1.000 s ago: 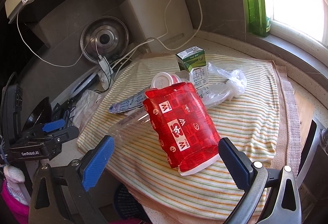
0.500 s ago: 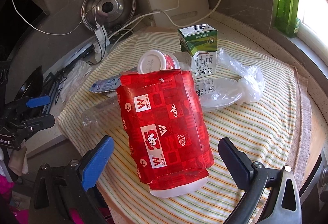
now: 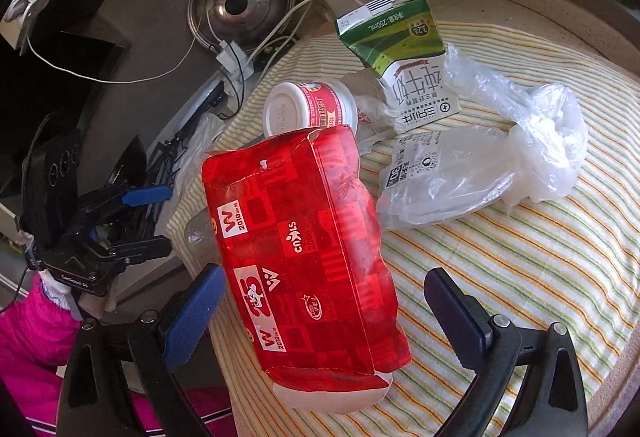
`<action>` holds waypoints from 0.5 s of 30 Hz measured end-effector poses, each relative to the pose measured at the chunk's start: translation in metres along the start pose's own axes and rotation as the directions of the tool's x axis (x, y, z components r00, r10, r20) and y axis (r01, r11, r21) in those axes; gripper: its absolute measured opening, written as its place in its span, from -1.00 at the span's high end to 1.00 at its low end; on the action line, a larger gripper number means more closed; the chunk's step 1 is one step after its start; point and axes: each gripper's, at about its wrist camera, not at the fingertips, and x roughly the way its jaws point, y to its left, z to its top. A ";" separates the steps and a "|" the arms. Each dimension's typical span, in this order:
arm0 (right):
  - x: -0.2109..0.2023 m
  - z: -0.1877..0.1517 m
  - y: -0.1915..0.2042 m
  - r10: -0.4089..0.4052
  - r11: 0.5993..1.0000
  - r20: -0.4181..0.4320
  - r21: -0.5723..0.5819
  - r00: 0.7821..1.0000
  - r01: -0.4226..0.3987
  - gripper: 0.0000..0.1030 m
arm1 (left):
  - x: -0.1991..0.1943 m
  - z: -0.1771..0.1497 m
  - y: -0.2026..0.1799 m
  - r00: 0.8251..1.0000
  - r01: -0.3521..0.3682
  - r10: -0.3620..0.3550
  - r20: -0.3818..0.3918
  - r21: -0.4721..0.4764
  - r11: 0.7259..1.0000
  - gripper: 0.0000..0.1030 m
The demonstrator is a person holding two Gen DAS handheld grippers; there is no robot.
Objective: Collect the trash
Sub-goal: 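Grasp the clear plastic bottle with the left gripper while the right gripper holds the red bag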
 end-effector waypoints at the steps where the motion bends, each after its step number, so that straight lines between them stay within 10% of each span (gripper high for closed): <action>1: 0.003 0.002 -0.002 0.011 1.000 -0.009 -0.002 1.000 -0.011 -0.97 | 0.005 0.004 -0.001 1.000 0.001 -0.001 -0.016 0.013 1.000 -0.76; 15: 0.020 -0.001 -0.015 0.215 0.975 -0.070 0.079 0.974 -0.209 -0.61 | 0.057 0.019 -0.017 0.987 0.006 0.014 -0.160 0.122 0.993 -0.47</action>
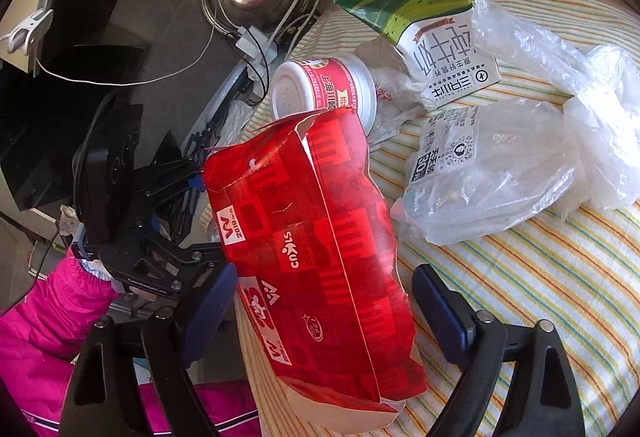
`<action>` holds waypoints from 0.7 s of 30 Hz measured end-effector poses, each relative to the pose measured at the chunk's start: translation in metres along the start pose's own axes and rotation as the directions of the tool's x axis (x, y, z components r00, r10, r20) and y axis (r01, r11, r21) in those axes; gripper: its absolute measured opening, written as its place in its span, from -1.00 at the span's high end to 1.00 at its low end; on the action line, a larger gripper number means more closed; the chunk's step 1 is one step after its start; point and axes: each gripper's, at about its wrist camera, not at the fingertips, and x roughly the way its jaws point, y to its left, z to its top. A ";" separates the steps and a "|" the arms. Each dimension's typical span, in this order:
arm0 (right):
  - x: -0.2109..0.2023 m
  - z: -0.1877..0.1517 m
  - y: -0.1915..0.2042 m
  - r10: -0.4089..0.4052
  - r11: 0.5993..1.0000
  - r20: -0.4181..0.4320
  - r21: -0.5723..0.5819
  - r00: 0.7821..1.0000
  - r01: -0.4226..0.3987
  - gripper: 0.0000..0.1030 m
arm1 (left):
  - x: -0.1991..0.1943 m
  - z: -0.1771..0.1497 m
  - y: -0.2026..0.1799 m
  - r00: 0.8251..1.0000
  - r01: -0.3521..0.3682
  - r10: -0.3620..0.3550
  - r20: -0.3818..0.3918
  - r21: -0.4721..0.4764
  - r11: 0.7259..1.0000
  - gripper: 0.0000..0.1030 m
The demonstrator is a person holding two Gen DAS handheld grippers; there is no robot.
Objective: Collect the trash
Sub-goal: 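Grasp the clear plastic bottle with the left gripper while the right gripper holds the red bag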
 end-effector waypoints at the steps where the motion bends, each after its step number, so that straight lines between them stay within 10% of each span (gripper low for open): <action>1: 0.000 -0.001 0.001 0.005 1.000 0.001 0.004 1.000 -0.005 -0.59 | 0.001 0.002 -0.001 1.000 0.006 -0.006 -0.005 -0.003 1.000 -0.40; 8: -0.010 -0.007 0.013 0.043 0.999 0.025 -0.001 0.999 -0.043 -0.22 | 0.007 0.005 -0.006 0.999 0.041 -0.041 -0.006 -0.029 0.999 -0.29; 17: -0.018 -0.018 0.019 0.071 0.997 0.021 -0.006 0.997 -0.071 -0.23 | 0.013 -0.011 -0.001 0.997 0.076 -0.075 0.011 -0.099 0.992 -0.28; 21: -0.021 -0.028 0.019 0.098 0.995 0.015 0.012 0.995 -0.098 0.32 | 0.014 -0.015 0.001 0.996 0.086 -0.084 0.019 -0.120 0.989 -0.26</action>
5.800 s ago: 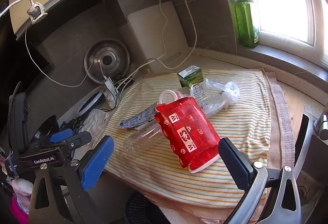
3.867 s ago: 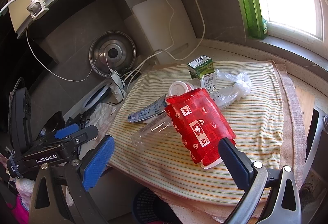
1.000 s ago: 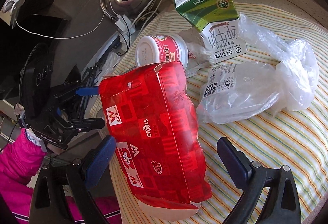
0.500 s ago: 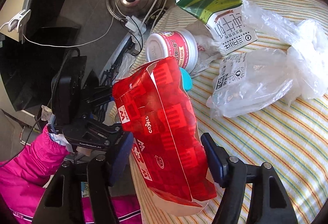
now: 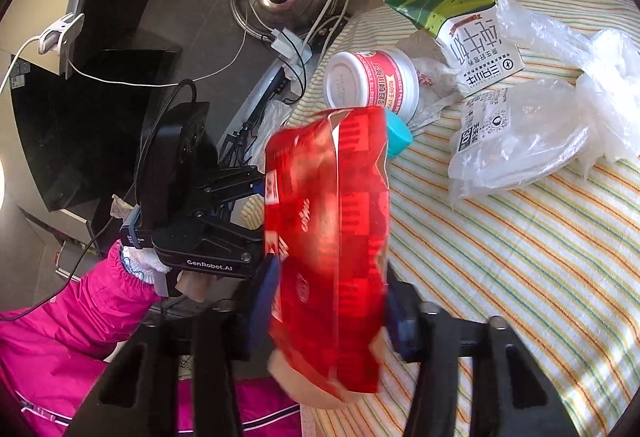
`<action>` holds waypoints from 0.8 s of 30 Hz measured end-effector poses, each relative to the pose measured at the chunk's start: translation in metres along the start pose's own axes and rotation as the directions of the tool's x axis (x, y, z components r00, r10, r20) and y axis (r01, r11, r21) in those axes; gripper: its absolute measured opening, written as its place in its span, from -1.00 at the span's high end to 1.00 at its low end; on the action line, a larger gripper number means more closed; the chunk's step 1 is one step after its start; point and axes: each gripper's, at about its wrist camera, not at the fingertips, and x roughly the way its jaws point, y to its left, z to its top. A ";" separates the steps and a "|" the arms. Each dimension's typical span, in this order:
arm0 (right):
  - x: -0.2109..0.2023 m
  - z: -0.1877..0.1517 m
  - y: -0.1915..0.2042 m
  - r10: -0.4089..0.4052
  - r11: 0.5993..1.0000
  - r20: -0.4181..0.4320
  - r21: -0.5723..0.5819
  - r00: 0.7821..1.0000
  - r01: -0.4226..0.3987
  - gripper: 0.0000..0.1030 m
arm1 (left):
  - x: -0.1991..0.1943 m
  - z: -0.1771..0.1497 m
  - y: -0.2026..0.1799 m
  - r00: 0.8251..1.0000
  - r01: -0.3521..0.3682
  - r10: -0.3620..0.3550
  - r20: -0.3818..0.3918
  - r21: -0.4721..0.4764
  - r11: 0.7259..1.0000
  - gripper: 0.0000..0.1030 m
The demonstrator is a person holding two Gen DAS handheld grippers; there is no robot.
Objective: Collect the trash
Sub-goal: 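Grasp the clear plastic bottle with the left gripper while the right gripper holds the red bag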
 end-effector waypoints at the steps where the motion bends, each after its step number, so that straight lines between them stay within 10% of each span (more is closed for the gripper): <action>1: -0.001 -0.001 0.001 -0.005 1.000 0.003 0.001 1.000 0.005 0.41 | -0.003 0.000 0.004 1.000 0.009 -0.009 0.000 -0.006 1.000 -0.26; 24: -0.032 -0.026 0.048 -0.276 0.958 0.188 0.134 0.943 0.254 0.65 | -0.027 -0.059 0.002 0.988 0.114 -0.094 0.123 -0.166 0.979 -0.15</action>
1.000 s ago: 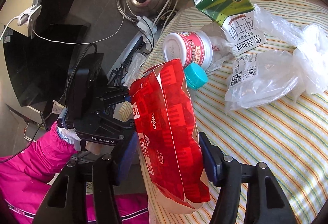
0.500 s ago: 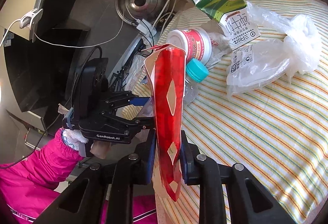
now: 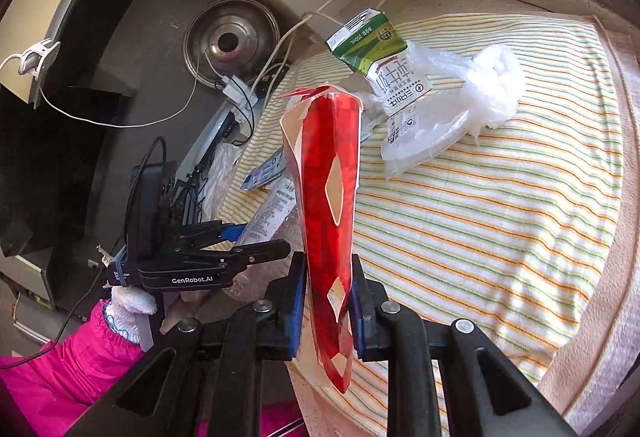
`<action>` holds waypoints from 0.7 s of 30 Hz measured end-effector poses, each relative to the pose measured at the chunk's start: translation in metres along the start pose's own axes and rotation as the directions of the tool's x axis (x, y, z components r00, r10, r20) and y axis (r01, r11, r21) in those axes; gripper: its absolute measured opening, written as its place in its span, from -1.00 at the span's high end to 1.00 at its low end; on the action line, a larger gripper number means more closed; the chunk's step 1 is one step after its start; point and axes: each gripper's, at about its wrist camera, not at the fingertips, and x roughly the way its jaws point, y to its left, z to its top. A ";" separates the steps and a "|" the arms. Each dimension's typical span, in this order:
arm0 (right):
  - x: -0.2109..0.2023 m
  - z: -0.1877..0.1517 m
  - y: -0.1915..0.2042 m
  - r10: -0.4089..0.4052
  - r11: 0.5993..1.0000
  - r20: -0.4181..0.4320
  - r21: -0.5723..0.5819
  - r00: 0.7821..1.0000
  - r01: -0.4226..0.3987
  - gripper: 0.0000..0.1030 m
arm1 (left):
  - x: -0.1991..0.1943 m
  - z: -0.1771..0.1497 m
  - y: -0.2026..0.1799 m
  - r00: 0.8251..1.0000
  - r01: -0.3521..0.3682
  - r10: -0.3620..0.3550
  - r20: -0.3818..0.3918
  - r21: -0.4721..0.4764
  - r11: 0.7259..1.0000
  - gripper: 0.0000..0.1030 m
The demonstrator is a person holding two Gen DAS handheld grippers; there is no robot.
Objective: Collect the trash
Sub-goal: 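Grasp the clear plastic bottle with the left gripper while the right gripper holds the red bag, then carry bottle and red bag down to the blue wastebasket and open both grippers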
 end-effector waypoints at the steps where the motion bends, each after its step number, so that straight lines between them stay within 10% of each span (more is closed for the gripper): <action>1: 0.000 -0.001 0.003 -0.003 1.000 0.005 0.005 1.000 0.003 0.65 | -0.006 -0.004 0.000 1.000 0.004 -0.004 0.012 -0.007 1.000 -0.14; 21: 0.003 -0.051 0.054 -0.151 0.989 0.039 0.001 0.988 0.151 0.67 | -0.012 -0.050 0.048 0.998 -0.044 0.041 -0.050 -0.066 0.997 -0.10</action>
